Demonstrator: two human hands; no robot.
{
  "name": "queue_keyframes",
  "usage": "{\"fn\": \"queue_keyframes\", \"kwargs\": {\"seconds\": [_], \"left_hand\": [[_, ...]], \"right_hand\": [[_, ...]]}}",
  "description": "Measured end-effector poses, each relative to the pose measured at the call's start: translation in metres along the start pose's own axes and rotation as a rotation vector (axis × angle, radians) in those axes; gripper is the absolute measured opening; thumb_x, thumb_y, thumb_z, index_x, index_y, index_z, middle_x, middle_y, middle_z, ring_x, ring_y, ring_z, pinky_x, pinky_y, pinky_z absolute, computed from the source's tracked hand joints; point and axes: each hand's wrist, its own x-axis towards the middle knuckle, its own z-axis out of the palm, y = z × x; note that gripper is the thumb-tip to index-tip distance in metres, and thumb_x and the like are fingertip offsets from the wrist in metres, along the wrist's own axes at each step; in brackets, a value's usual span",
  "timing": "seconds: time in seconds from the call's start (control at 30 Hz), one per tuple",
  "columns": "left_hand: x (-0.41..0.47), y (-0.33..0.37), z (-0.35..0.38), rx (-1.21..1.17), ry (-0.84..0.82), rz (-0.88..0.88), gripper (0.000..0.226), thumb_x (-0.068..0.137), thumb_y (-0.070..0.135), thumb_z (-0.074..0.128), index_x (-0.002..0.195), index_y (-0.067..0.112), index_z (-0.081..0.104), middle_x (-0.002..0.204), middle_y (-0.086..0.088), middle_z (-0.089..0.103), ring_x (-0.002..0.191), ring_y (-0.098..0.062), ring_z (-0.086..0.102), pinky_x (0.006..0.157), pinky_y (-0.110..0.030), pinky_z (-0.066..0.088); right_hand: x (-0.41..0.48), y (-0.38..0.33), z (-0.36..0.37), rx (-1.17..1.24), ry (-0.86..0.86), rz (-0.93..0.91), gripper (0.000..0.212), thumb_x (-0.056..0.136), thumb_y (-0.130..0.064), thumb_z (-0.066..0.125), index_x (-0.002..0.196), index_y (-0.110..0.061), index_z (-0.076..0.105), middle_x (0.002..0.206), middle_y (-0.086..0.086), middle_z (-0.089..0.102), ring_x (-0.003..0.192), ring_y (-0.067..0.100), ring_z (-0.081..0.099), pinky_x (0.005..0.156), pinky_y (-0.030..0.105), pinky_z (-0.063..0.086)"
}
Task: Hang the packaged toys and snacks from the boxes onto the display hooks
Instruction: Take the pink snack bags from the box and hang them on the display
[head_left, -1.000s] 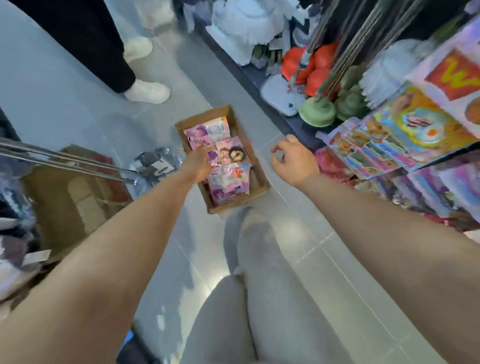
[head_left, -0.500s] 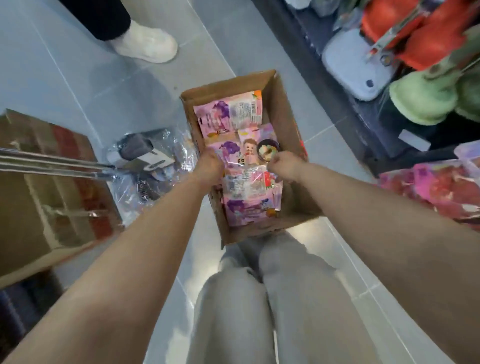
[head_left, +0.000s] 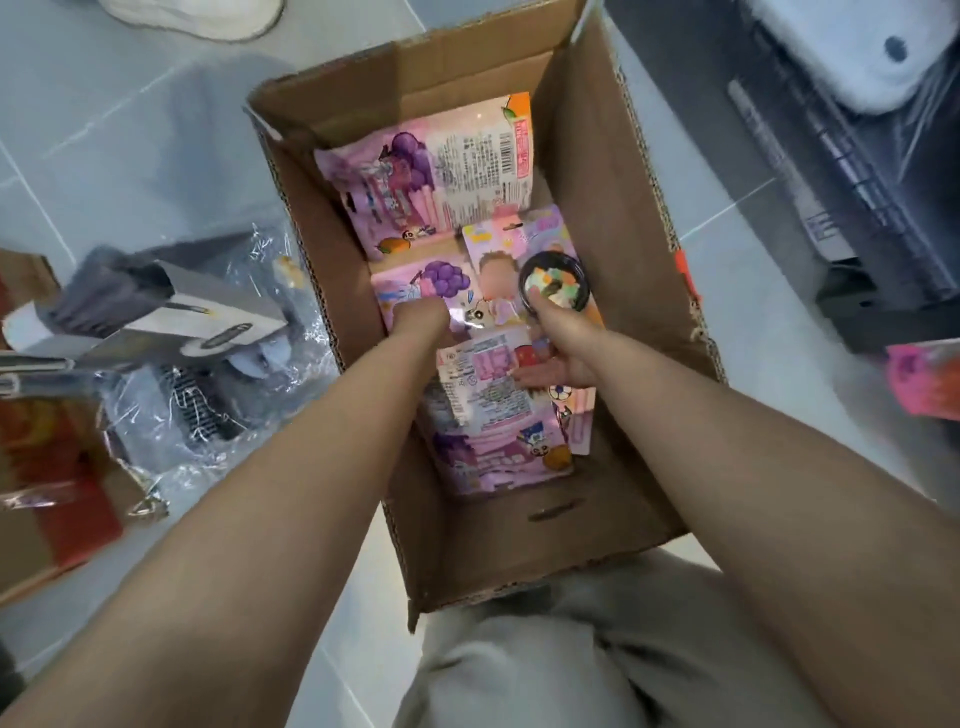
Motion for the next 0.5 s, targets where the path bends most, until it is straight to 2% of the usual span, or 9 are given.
{"fn": "queue_keyframes", "kwargs": {"seconds": [0.07, 0.13, 0.17, 0.23, 0.3, 0.4, 0.43, 0.47, 0.5], "left_hand": [[-0.006, 0.011, -0.007, -0.132, 0.012, -0.036, 0.022, 0.096, 0.011, 0.036, 0.116, 0.013, 0.047, 0.091, -0.006, 0.054, 0.06, -0.012, 0.049, 0.043, -0.023, 0.046], [-0.011, 0.023, -0.017, -0.122, 0.014, -0.061, 0.01, 0.091, 0.01, 0.04, 0.089, 0.017, 0.047, 0.079, -0.003, 0.049, 0.06, -0.013, 0.05, 0.053, -0.024, 0.038], [-0.015, 0.03, -0.023, -0.09, 0.031, -0.058, 0.006, 0.088, 0.012, 0.044, 0.085, 0.017, 0.048, 0.081, -0.003, 0.052, 0.061, -0.014, 0.051, 0.056, -0.023, 0.037], [-0.023, 0.042, -0.033, -0.018, 0.038, -0.074, 0.009, 0.082, 0.017, 0.051, 0.092, 0.017, 0.052, 0.084, -0.003, 0.056, 0.062, -0.018, 0.053, 0.059, -0.027, 0.044], [-0.028, 0.052, -0.041, 0.087, -0.016, -0.117, 0.005, 0.084, 0.016, 0.051, 0.087, 0.018, 0.054, 0.079, -0.002, 0.056, 0.062, -0.018, 0.054, 0.057, -0.029, 0.049], [-0.031, 0.055, -0.048, 0.206, -0.048, -0.123, 0.021, 0.088, 0.001, 0.043, 0.072, 0.012, 0.05, 0.074, -0.003, 0.05, 0.061, -0.015, 0.049, 0.04, -0.02, 0.047], [-0.033, 0.053, -0.047, 0.278, -0.05, -0.129, 0.02, 0.089, -0.002, 0.044, 0.074, 0.008, 0.053, 0.078, -0.007, 0.05, 0.066, -0.018, 0.05, 0.045, -0.022, 0.048], [-0.041, 0.054, -0.044, 0.361, -0.032, -0.138, 0.012, 0.09, -0.001, 0.048, 0.086, 0.0, 0.059, 0.086, -0.011, 0.052, 0.076, -0.024, 0.052, 0.059, -0.027, 0.049], [-0.043, 0.056, -0.043, 0.43, -0.014, -0.099, 0.018, 0.089, 0.004, 0.054, 0.104, -0.005, 0.059, 0.097, -0.012, 0.054, 0.092, -0.028, 0.054, 0.075, -0.031, 0.046]], "right_hand": [[-0.018, -0.014, 0.003, -0.047, 0.013, -0.032, 0.058, 0.093, -0.059, 0.033, 0.107, -0.006, 0.049, 0.075, 0.013, 0.051, 0.068, 0.028, 0.059, 0.069, 0.038, 0.052], [-0.035, -0.029, 0.007, -0.049, 0.119, -0.15, 0.047, 0.092, -0.052, 0.045, 0.085, -0.006, 0.051, 0.062, 0.01, 0.046, 0.05, 0.02, 0.047, 0.054, 0.028, 0.045], [-0.044, -0.036, 0.006, -0.036, 0.179, -0.227, 0.041, 0.089, -0.047, 0.053, 0.076, -0.008, 0.051, 0.057, 0.008, 0.044, 0.044, 0.018, 0.042, 0.049, 0.024, 0.039], [-0.06, -0.047, 0.0, -0.006, 0.26, -0.405, 0.035, 0.085, -0.036, 0.063, 0.062, -0.012, 0.05, 0.047, 0.004, 0.044, 0.033, 0.013, 0.038, 0.041, 0.019, 0.031], [-0.07, -0.048, -0.009, 0.061, 0.258, -0.586, 0.037, 0.084, -0.025, 0.066, 0.054, -0.012, 0.049, 0.037, 0.0, 0.045, 0.029, 0.008, 0.038, 0.035, 0.018, 0.03], [-0.073, -0.029, -0.015, 0.112, 0.187, -0.768, 0.039, 0.082, -0.009, 0.067, 0.05, -0.011, 0.045, 0.047, 0.004, 0.041, 0.044, 0.012, 0.039, 0.047, 0.018, 0.035], [-0.07, -0.02, -0.018, 0.12, 0.156, -0.776, 0.043, 0.081, -0.003, 0.067, 0.047, -0.016, 0.044, 0.049, 0.002, 0.041, 0.048, 0.011, 0.039, 0.053, 0.021, 0.037], [-0.068, -0.01, -0.021, 0.096, 0.131, -0.762, 0.046, 0.079, 0.002, 0.068, 0.046, -0.018, 0.043, 0.051, 0.001, 0.042, 0.052, 0.012, 0.041, 0.059, 0.024, 0.039], [-0.066, -0.001, -0.025, 0.021, 0.136, -0.738, 0.045, 0.078, 0.003, 0.069, 0.047, -0.017, 0.043, 0.054, 0.002, 0.043, 0.055, 0.013, 0.043, 0.063, 0.026, 0.041]]}}
